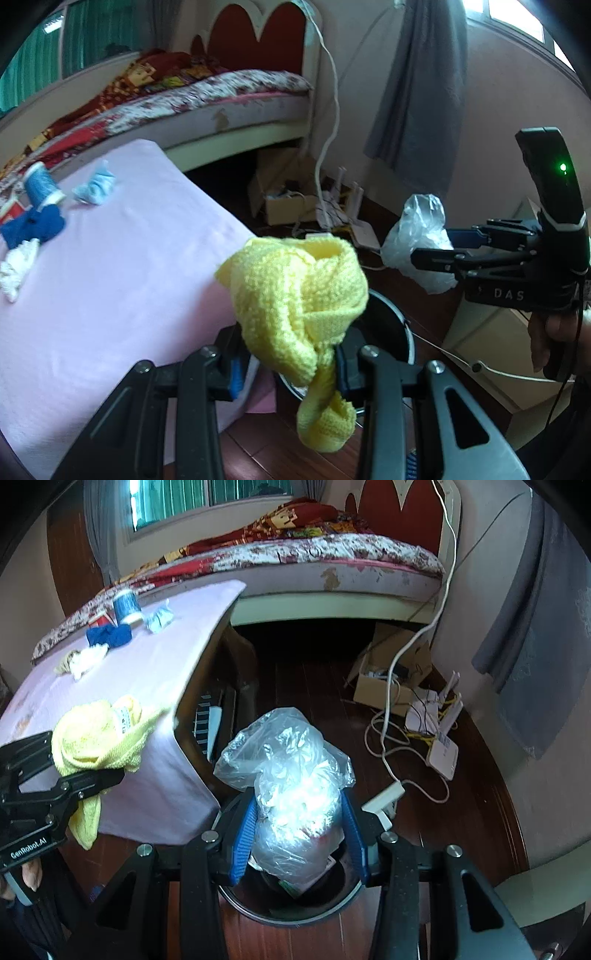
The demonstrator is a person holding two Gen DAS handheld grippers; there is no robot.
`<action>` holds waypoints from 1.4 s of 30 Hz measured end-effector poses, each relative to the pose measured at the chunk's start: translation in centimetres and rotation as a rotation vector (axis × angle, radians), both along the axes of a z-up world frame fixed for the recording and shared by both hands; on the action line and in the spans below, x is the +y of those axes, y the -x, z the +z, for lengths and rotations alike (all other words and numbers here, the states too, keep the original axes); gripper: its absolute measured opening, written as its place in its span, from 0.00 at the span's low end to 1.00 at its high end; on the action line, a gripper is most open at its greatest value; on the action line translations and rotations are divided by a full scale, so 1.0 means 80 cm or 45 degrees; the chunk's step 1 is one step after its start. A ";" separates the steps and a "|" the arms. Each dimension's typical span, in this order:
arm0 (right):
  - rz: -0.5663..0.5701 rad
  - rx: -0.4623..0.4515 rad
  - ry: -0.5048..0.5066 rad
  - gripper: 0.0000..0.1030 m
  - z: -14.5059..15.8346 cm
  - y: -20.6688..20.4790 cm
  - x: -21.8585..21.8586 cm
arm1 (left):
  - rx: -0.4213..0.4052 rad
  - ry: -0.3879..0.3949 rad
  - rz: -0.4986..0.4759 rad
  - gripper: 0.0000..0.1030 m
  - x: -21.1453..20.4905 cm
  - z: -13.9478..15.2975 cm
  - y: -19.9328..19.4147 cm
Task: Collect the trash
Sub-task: 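Carry the yellow cloth and plastic wrap over the black bin and release both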
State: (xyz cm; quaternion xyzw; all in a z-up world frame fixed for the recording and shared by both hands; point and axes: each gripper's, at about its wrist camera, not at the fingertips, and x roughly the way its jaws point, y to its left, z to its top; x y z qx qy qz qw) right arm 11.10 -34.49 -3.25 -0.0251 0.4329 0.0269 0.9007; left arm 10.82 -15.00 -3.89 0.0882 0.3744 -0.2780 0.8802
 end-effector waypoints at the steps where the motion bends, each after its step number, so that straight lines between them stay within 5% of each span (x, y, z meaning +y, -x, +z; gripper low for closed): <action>1: 0.003 0.010 0.000 0.45 -0.005 0.003 -0.004 | 0.012 -0.002 -0.015 0.37 -0.005 -0.005 0.001; 25: 0.127 0.295 0.072 0.45 -0.116 0.011 -0.013 | 0.274 -0.057 -0.157 0.37 -0.048 -0.099 -0.004; 28: 0.157 0.339 0.081 0.53 -0.130 0.007 -0.007 | 0.334 -0.035 -0.177 0.59 -0.052 -0.109 -0.011; 29: 0.155 0.355 0.102 0.64 -0.136 0.005 -0.007 | 0.340 -0.035 -0.158 0.81 -0.051 -0.112 -0.013; 30: 0.138 0.378 0.159 0.89 -0.145 0.004 -0.006 | 0.334 -0.031 -0.121 0.94 -0.047 -0.113 -0.015; 31: 0.123 0.388 0.218 0.95 -0.151 0.004 -0.007 | 0.334 -0.022 -0.095 0.96 -0.043 -0.113 -0.017; 42: 0.018 0.391 0.232 1.00 -0.142 0.007 -0.030 | 0.267 -0.113 0.038 0.99 -0.026 -0.116 -0.013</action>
